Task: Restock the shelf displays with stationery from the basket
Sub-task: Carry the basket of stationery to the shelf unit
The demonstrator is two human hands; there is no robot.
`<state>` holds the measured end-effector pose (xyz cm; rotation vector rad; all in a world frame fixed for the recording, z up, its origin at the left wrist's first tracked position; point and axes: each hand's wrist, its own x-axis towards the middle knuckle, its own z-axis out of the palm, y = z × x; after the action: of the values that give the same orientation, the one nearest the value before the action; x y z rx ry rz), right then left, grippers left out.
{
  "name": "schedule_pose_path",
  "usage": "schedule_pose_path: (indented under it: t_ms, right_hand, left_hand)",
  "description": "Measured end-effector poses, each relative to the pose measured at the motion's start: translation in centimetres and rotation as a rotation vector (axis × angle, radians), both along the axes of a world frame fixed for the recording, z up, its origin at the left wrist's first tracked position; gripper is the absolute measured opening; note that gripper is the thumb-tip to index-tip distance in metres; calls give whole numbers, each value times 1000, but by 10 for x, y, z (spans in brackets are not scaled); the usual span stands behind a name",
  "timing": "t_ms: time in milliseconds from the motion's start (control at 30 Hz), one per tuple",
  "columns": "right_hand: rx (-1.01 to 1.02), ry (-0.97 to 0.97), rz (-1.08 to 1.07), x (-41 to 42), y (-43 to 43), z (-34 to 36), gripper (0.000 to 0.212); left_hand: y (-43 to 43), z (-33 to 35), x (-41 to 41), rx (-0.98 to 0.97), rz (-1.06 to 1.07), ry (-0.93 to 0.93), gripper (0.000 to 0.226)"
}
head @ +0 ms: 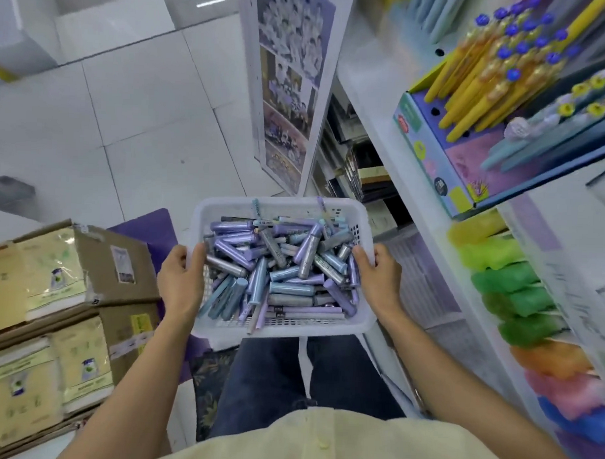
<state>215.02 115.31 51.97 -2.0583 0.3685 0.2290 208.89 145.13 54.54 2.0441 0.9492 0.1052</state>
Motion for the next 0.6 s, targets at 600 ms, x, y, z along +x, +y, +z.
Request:
schedule_pose_path:
  t_ms: [600]
  right_hand:
    - [-74,-21,-809,-66,49,-20,37]
  left_hand:
    - [-8,-15,167,48,-798,28,42]
